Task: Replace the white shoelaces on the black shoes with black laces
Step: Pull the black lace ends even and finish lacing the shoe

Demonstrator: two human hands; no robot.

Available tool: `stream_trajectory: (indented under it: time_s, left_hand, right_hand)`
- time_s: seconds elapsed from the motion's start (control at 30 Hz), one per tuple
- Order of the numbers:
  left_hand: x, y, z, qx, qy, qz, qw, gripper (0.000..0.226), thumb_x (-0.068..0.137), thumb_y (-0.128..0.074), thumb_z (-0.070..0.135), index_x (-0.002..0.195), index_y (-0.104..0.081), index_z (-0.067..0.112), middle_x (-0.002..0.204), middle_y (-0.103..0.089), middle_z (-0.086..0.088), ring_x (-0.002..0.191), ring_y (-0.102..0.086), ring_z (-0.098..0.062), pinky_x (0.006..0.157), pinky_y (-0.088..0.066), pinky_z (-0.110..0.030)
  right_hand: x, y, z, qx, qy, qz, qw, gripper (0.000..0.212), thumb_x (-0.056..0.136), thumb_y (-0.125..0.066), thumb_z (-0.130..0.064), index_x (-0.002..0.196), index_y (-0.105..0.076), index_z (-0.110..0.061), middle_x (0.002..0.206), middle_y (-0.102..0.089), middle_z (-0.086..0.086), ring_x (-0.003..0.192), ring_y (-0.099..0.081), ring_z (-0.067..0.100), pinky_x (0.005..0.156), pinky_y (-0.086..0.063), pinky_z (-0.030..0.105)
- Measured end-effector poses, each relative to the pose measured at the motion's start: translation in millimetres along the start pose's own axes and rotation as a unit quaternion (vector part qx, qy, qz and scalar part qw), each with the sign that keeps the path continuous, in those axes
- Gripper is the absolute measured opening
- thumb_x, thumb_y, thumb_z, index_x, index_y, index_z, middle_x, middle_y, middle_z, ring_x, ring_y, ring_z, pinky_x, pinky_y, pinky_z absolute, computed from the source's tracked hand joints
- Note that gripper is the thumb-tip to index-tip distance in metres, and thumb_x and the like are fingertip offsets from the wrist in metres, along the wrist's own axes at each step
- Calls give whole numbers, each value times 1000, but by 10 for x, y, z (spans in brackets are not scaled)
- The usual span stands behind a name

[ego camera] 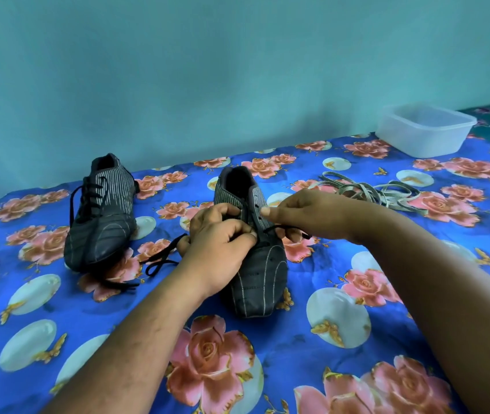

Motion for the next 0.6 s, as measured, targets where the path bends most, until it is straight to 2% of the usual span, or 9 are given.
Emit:
stream_trajectory:
  time_s: [0.1, 0.23, 0.33, 0.43, 0.5, 0.6]
  left_hand:
    - [-8, 4, 3, -6, 0, -5, 1000, 21, 81, -55, 56, 71, -62, 38, 129, -43, 26, 136, -22, -4, 112, -19, -40]
    - [-10, 5, 28, 43, 0, -23, 999, 25, 98, -55, 45, 75, -61, 42, 128, -37, 28, 140, -19, -5, 106, -16, -36]
    - [2, 7, 20, 41, 0, -25, 999, 22, 99, -55, 45, 78, -63, 41, 127, -37, 28, 141, -19, -7, 105, -17, -37]
    - [0, 7, 5, 17, 2, -22, 1000, 25, 97, -60, 43, 73, -61, 40, 129, -40, 27, 141, -19, -7, 110, -18, -38]
    - [-3, 2, -1, -4, 5, -20, 1000, 21, 90, -60, 51, 71, -61, 42, 130, -43, 25, 141, -21, -7, 115, -19, -43]
    - [3, -16, -21, -31, 11, -22, 999, 20, 71, -49, 57, 68, -63, 43, 127, -44, 26, 138, -22, -5, 117, -19, -47]
  right_hand:
    - [4, -32, 14, -18, -5, -4, 1000, 55, 90, -62, -63, 80, -65, -9, 65, -60, -1, 61, -48, 15, 65, -39, 34]
    - [-21, -44, -14, 29, 1, -20, 999, 43, 90, -70, -49, 86, -65, -6, 69, -57, 3, 66, -45, 17, 66, -34, 36]
    - [-28, -52, -33, 62, -2, -21, 998, 38, 85, -73, -46, 87, -67, -8, 71, -57, 7, 70, -46, 22, 69, -34, 40]
    - [-21, -66, -36, 89, -4, -18, 996, 38, 83, -74, -38, 91, -66, -1, 69, -58, 6, 71, -47, 22, 72, -33, 41]
    - [-16, -69, -32, 103, -7, -18, 995, 33, 87, -75, -29, 91, -66, 2, 68, -59, 5, 70, -48, 21, 73, -34, 41]
    - [-19, -75, -44, 99, -15, -13, 995, 39, 86, -77, -43, 80, -68, -5, 71, -65, 6, 69, -51, 19, 70, -38, 40]
Point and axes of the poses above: each hand's wrist, its own x-axis towards the middle knuckle, its own y-axis out of the back of the hand, z = x × y, the point moved 6 cm from there along x, towards the middle knuckle
